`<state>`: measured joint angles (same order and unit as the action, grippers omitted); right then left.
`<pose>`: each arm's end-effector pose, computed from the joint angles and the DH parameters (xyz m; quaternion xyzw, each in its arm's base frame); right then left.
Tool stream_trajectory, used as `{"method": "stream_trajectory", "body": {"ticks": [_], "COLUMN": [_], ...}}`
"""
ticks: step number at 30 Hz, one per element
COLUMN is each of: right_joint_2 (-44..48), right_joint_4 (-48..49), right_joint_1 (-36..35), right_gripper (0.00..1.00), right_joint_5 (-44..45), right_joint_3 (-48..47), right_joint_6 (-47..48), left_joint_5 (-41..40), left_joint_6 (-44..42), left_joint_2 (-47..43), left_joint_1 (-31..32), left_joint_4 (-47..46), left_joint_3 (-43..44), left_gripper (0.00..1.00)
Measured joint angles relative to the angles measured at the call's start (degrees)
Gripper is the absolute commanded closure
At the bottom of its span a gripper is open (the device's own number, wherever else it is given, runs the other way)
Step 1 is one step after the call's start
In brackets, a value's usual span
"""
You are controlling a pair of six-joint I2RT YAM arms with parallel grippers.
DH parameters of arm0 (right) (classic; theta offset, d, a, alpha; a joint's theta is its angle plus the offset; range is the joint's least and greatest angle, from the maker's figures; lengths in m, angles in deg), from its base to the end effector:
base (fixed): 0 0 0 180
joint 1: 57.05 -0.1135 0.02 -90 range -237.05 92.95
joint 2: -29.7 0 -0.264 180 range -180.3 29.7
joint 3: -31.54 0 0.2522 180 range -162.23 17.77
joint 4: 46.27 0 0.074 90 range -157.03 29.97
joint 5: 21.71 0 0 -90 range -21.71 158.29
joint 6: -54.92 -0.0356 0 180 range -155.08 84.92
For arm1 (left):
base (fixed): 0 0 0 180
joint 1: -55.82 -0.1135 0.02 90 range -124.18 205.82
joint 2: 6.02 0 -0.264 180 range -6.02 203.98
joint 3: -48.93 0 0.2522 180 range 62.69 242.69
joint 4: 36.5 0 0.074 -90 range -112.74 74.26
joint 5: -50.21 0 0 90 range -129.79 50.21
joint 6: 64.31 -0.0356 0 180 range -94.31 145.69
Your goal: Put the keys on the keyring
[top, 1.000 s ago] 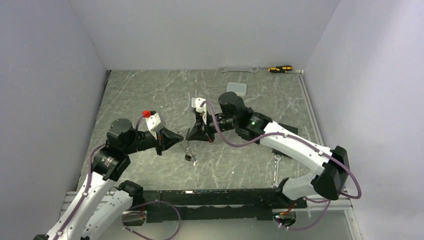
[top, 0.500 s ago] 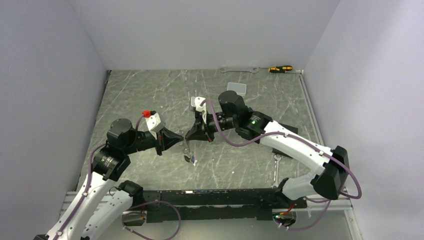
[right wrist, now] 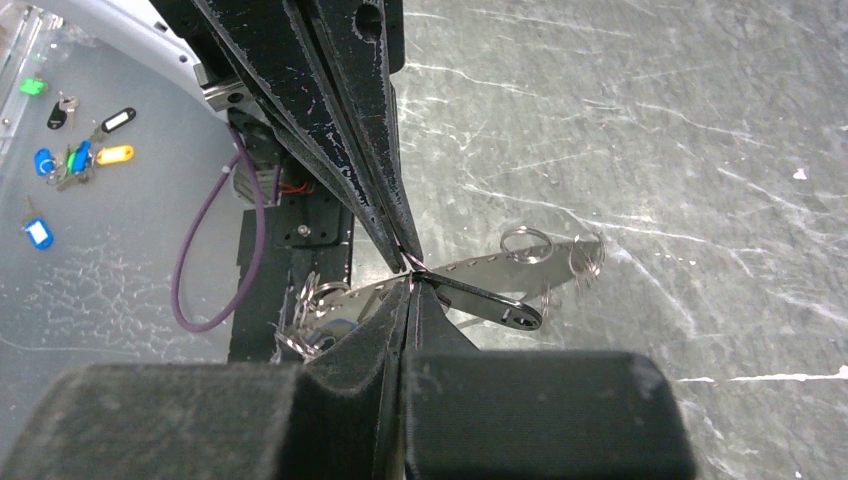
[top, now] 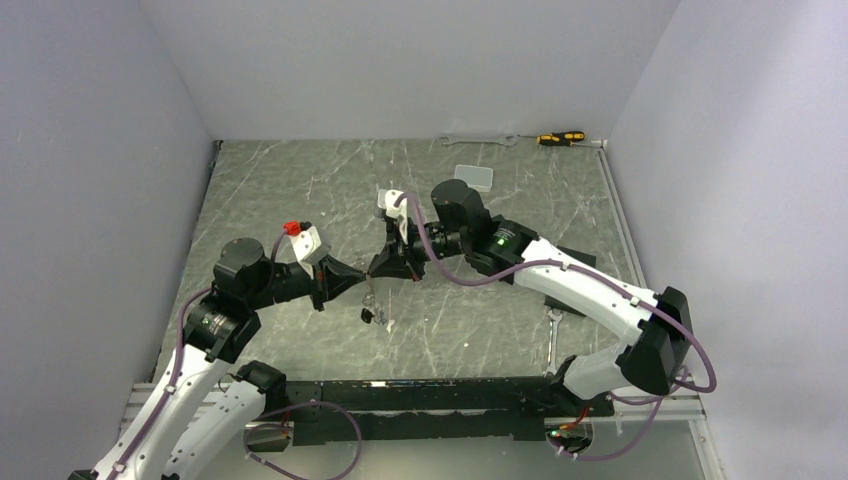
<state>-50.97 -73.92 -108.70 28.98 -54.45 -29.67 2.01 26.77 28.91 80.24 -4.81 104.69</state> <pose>0.1823 0.2667 0.3588 -0.5382 0.5978 0.4628 0.3725 0.1159 -0.0787 0.3354 0.3682 0.6593 -0.3995 0.5197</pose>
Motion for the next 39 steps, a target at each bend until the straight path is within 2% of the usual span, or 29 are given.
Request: {"method": "stream_trajectory", "body": {"ticks": [13, 39], "right_joint_2": [-0.13, -2.16], "right_joint_4": [0.81, 0.98], "right_joint_1": [1.51, 2.49], "right_gripper": [1.0, 1.0], "right_joint_5": [-0.44, -4.59], "right_joint_3": [0.0, 0.31], "right_joint_6": [-2.86, -2.05], "left_joint_5": [-0.28, -1.09], "left_joint_6": [0.0, 0.02], "left_joint_2": [-0.31, -1.86], "left_joint_1": [-0.02, 0.02], "left_joint_4": [-0.28, -0.11], "left_joint_3": [-0.02, -0.04], "left_gripper": [1.0, 1.0]}}
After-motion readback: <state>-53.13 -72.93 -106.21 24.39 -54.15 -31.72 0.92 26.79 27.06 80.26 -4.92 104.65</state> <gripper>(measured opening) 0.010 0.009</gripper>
